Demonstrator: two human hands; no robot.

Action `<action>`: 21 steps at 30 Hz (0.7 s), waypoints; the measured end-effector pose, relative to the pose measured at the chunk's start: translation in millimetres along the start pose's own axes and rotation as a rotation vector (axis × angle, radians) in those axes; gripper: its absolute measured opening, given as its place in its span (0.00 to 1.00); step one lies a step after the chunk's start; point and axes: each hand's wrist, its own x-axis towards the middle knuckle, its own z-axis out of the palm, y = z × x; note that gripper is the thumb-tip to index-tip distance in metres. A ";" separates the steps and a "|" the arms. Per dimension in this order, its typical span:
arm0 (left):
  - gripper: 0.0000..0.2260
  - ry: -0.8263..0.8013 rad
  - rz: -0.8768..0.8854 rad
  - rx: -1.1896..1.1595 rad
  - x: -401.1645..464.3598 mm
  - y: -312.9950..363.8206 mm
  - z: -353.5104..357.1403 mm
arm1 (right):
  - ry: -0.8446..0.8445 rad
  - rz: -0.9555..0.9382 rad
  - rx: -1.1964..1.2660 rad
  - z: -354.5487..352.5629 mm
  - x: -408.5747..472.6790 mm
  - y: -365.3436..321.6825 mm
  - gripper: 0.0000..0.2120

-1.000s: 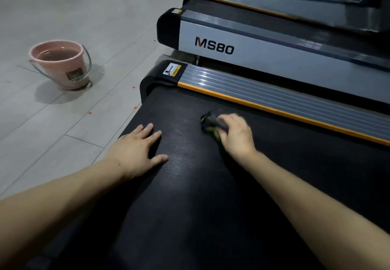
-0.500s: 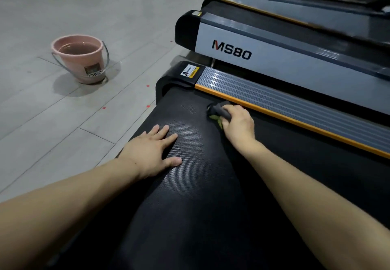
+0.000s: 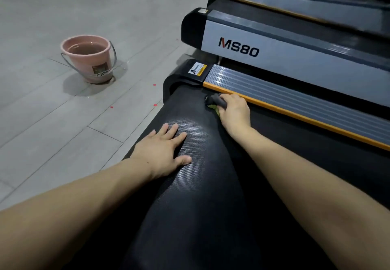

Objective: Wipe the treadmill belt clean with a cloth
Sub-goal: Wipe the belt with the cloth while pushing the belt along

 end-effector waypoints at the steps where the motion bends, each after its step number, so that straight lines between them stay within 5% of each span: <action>1: 0.37 -0.007 0.006 0.006 0.0 1.0 -0.8 | 0.009 -0.012 -0.007 -0.9 -12.0 -3.9 0.09; 7: 0.37 0.002 0.012 0.030 2.6 1.3 1.3 | -0.099 -0.415 0.171 -38.5 -151.9 -15.5 0.12; 10: 0.37 -0.009 0.011 0.024 1.5 2.7 1.2 | -0.129 -0.493 0.185 -45.7 -150.2 -0.2 0.12; 12: 0.36 -0.018 0.006 0.014 0.9 2.8 -0.8 | -0.093 -0.457 0.116 -36.8 -113.3 12.6 0.13; 16: 0.37 -0.050 -0.001 -0.017 0.1 3.7 -5.4 | -0.012 -0.035 0.066 -28.6 -69.7 18.1 0.10; 21: 0.35 -0.056 0.023 -0.018 0.8 0.1 -3.5 | -0.019 -0.202 0.150 -47.8 -158.6 -22.5 0.13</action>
